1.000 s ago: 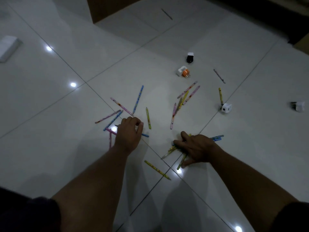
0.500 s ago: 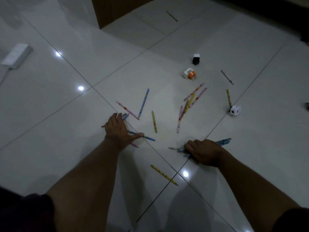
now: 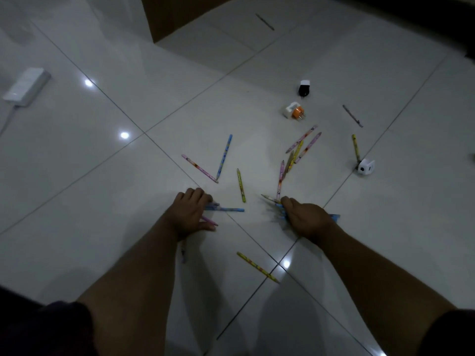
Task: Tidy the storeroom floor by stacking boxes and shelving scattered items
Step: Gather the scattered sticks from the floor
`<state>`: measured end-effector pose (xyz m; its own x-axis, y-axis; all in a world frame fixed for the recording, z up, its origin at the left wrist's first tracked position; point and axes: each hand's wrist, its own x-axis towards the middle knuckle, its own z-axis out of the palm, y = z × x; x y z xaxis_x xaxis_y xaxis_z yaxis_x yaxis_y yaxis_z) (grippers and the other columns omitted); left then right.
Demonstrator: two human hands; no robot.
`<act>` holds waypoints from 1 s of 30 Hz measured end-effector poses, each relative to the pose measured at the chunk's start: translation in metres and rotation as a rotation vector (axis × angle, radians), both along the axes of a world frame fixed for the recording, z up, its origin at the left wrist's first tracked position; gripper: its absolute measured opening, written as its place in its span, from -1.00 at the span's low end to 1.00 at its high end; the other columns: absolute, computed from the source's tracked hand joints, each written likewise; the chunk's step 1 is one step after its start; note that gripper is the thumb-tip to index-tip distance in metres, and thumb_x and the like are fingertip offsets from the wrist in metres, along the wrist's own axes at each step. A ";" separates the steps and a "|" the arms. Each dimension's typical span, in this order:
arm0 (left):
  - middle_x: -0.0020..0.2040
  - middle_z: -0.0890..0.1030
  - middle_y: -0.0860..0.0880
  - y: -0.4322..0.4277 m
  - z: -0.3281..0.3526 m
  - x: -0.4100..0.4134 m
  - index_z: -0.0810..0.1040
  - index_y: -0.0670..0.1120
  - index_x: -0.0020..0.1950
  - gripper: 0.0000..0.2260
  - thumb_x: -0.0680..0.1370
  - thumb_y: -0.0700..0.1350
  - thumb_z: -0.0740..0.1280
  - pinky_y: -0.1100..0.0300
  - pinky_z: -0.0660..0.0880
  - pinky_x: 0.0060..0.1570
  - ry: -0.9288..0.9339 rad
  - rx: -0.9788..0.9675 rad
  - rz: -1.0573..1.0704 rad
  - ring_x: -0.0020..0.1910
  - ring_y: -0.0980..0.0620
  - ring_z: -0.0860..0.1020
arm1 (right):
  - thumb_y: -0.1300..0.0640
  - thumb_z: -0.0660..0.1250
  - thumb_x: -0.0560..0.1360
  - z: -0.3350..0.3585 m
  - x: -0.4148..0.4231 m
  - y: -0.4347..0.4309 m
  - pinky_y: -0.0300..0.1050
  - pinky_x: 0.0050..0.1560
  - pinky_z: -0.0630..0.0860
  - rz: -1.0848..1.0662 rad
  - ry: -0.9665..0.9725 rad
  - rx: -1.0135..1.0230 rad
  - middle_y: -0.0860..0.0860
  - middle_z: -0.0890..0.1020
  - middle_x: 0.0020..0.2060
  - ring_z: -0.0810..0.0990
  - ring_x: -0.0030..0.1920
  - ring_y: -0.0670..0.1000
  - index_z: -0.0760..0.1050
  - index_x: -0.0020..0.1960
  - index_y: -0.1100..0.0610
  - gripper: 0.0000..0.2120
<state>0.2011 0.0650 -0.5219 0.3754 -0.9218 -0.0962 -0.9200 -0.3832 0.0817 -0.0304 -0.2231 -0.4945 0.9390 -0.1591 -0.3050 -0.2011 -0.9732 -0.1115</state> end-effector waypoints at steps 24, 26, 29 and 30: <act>0.12 0.57 -0.08 -0.013 0.043 -0.014 0.40 -0.05 0.25 -0.81 0.70 -0.03 0.12 0.07 0.38 -0.13 0.119 0.165 0.016 -0.03 -0.16 0.61 | 0.03 0.22 0.64 0.013 0.033 0.041 -0.01 -0.24 0.48 -0.216 -0.066 0.161 0.13 0.63 -0.01 0.63 -0.12 0.20 0.31 0.26 0.13 -0.74; 0.04 0.62 -0.02 0.007 0.058 -0.007 0.41 0.04 0.16 -0.80 0.66 0.10 0.11 0.07 0.46 -0.17 0.048 0.148 -0.034 -0.10 -0.13 0.64 | 0.03 0.25 0.63 0.014 0.034 0.040 -0.03 -0.25 0.41 -0.265 -0.081 0.199 0.15 0.63 -0.04 0.63 -0.10 0.22 0.32 0.25 0.14 -0.72; 0.01 0.63 0.09 0.055 0.058 -0.005 0.41 0.16 0.16 -0.60 0.54 0.42 0.13 0.10 0.53 -0.12 0.093 0.249 -0.121 -0.08 -0.02 0.65 | -0.01 0.26 0.63 0.008 0.035 0.040 -0.03 -0.24 0.39 -0.332 -0.106 0.270 0.19 0.63 -0.07 0.62 -0.07 0.24 0.36 0.24 0.12 -0.72; 0.09 0.61 0.13 0.069 0.054 -0.009 0.40 0.22 0.24 -0.50 0.47 0.51 0.16 0.11 0.53 -0.04 0.158 0.337 -0.125 0.00 0.03 0.62 | -0.07 0.27 0.63 0.004 0.034 0.041 -0.02 -0.22 0.41 -0.329 -0.107 0.295 0.17 0.64 -0.07 0.61 -0.06 0.22 0.40 0.22 0.10 -0.71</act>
